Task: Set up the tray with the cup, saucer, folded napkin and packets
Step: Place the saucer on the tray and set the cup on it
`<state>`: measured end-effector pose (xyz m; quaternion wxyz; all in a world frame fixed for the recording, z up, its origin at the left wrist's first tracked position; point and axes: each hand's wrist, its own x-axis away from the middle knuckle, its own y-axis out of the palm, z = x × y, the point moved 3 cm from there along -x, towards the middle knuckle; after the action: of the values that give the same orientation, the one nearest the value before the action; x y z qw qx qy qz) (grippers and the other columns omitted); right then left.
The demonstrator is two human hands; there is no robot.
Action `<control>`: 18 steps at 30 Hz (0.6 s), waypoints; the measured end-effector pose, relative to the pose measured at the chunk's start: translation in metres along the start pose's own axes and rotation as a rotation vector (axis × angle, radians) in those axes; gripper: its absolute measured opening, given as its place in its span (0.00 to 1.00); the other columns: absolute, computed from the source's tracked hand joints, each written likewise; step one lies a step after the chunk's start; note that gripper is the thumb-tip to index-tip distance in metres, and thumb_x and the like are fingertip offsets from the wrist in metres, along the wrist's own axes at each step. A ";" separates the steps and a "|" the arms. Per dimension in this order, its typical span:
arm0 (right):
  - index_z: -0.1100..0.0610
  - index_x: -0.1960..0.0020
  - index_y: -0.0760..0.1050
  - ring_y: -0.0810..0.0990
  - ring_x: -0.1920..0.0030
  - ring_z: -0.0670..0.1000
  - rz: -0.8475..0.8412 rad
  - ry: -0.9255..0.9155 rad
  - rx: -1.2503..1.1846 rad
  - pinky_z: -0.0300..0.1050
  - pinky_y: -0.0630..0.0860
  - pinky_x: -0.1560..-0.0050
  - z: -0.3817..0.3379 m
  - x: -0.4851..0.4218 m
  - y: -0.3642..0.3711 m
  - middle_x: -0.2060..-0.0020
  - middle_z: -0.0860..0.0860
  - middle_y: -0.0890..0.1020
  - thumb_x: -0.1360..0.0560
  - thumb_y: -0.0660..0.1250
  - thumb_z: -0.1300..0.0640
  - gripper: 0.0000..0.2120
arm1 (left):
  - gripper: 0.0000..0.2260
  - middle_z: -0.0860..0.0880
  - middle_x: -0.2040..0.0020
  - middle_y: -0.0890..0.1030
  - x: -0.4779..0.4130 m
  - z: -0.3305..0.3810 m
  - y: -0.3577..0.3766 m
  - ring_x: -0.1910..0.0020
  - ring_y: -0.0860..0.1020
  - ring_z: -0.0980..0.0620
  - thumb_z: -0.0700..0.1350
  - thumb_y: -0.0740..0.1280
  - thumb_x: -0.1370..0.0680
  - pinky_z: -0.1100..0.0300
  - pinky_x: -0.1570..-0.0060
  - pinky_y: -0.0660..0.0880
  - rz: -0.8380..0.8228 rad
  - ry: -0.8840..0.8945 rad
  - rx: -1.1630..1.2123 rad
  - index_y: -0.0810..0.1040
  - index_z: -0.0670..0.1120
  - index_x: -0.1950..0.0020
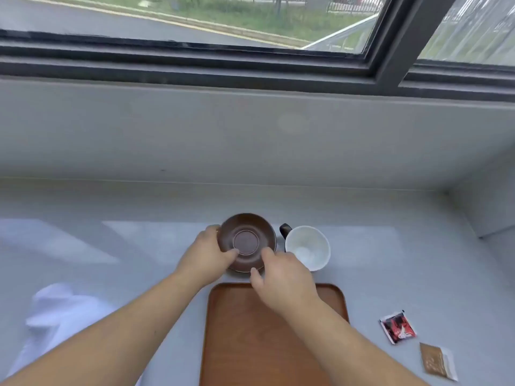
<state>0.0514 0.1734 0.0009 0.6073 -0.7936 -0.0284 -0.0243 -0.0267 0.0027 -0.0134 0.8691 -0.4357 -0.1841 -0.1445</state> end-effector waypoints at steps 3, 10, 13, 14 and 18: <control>0.55 0.46 0.71 0.78 0.56 0.57 0.029 0.003 -0.016 0.47 0.66 0.66 -0.001 -0.003 0.002 0.59 0.54 0.80 0.22 0.60 0.42 0.16 | 0.38 0.44 0.29 0.78 -0.016 -0.009 0.006 0.34 0.79 0.41 0.56 0.73 0.24 0.46 0.36 0.77 0.011 -0.118 0.089 0.61 0.47 0.19; 0.55 0.41 0.71 0.78 0.55 0.57 0.022 -0.007 -0.037 0.48 0.69 0.65 -0.001 -0.004 0.003 0.56 0.54 0.80 0.22 0.60 0.43 0.17 | 0.05 0.44 0.49 0.84 -0.035 -0.025 0.016 0.53 0.82 0.43 0.47 0.68 0.20 0.50 0.53 0.81 -0.011 -0.195 0.121 0.76 0.48 0.47; 0.55 0.42 0.72 0.78 0.55 0.57 0.016 -0.012 -0.027 0.47 0.69 0.64 -0.002 -0.002 0.005 0.57 0.54 0.80 0.21 0.60 0.44 0.17 | 0.02 0.43 0.50 0.83 -0.034 -0.027 0.017 0.54 0.84 0.42 0.44 0.65 0.19 0.43 0.50 0.85 -0.018 -0.238 0.315 0.74 0.48 0.51; 0.55 0.42 0.71 0.78 0.54 0.56 0.005 -0.010 -0.023 0.47 0.69 0.64 -0.003 -0.002 0.005 0.56 0.53 0.81 0.21 0.59 0.44 0.16 | 0.01 0.42 0.50 0.83 -0.033 -0.026 0.016 0.53 0.85 0.41 0.43 0.64 0.18 0.42 0.50 0.85 -0.022 -0.243 0.363 0.74 0.48 0.50; 0.54 0.42 0.70 0.79 0.53 0.56 -0.034 0.032 -0.035 0.48 0.68 0.63 -0.005 0.002 0.005 0.54 0.52 0.80 0.22 0.60 0.43 0.16 | 0.03 0.41 0.49 0.83 -0.025 -0.025 0.005 0.54 0.86 0.42 0.41 0.63 0.18 0.51 0.61 0.86 -0.013 -0.193 0.391 0.73 0.50 0.49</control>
<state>0.0541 0.1674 -0.0021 0.5931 -0.8031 -0.0318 -0.0476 -0.0422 -0.0120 -0.0420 0.9145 -0.2696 -0.2936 -0.0691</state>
